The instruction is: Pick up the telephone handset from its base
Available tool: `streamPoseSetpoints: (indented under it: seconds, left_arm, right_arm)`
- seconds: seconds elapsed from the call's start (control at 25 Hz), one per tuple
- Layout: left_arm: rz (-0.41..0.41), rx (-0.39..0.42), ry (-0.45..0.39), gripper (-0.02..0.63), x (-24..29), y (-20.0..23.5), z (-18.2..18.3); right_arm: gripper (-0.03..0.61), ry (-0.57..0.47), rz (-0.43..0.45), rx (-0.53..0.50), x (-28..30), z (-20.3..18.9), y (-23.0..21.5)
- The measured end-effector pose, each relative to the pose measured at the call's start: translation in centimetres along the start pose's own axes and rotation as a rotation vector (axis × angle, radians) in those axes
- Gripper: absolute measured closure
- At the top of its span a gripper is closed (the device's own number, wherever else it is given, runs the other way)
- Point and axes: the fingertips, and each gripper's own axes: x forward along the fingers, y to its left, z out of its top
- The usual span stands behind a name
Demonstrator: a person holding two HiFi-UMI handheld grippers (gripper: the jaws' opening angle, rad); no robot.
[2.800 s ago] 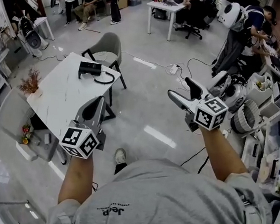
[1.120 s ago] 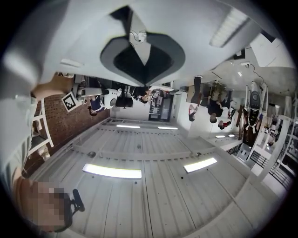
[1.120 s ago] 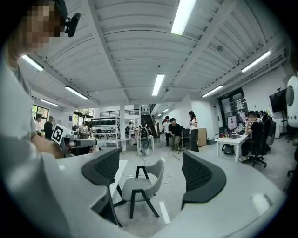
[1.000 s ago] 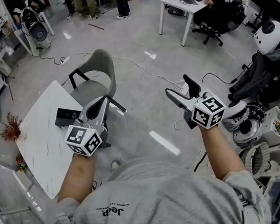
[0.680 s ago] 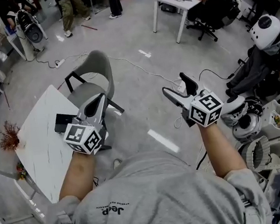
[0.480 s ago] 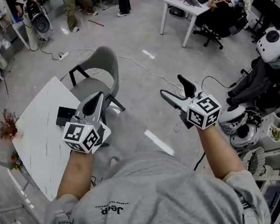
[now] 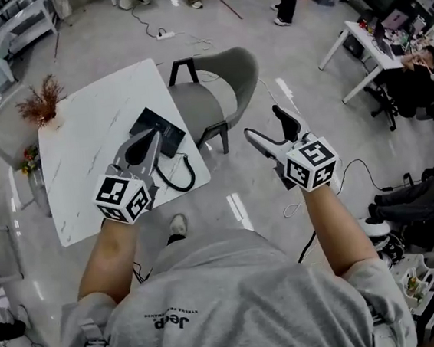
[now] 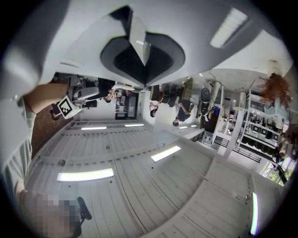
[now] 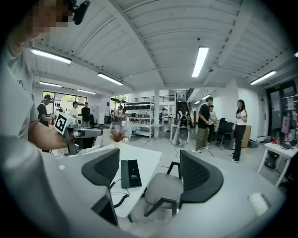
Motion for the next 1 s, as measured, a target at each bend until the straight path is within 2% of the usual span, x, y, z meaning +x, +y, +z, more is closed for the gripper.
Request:
streamPoseSetpoints:
  seconds: [0.24, 0.48, 0.72, 1.0]
  left_arm:
    - [0.168, -0.03, 0.004, 0.56, -6.3, 7.1, -2.3]
    - [0.257, -0.061, 0.026, 0.56, -10.1, 12.9, -5.6]
    - [0.3, -0.101, 0.057, 0.56, -12.2, 16.4, -9.3]
    - [0.3, -0.123, 0.099, 0.56, -12.6, 18.7, -12.7]
  right_arm:
    - [0.179, 0.089, 0.18, -0.044, 11.7, -2.3, 6.3]
    - [0.179, 0.191, 0.275, -0.115, 21.3, -6.8, 13.1]
    - [0.183, 0.326, 0.286, -0.234, 28.8, -13.5, 18.1]
    - [0.186, 0.406, 0.239, -0.327, 33.1, -19.5, 19.1]
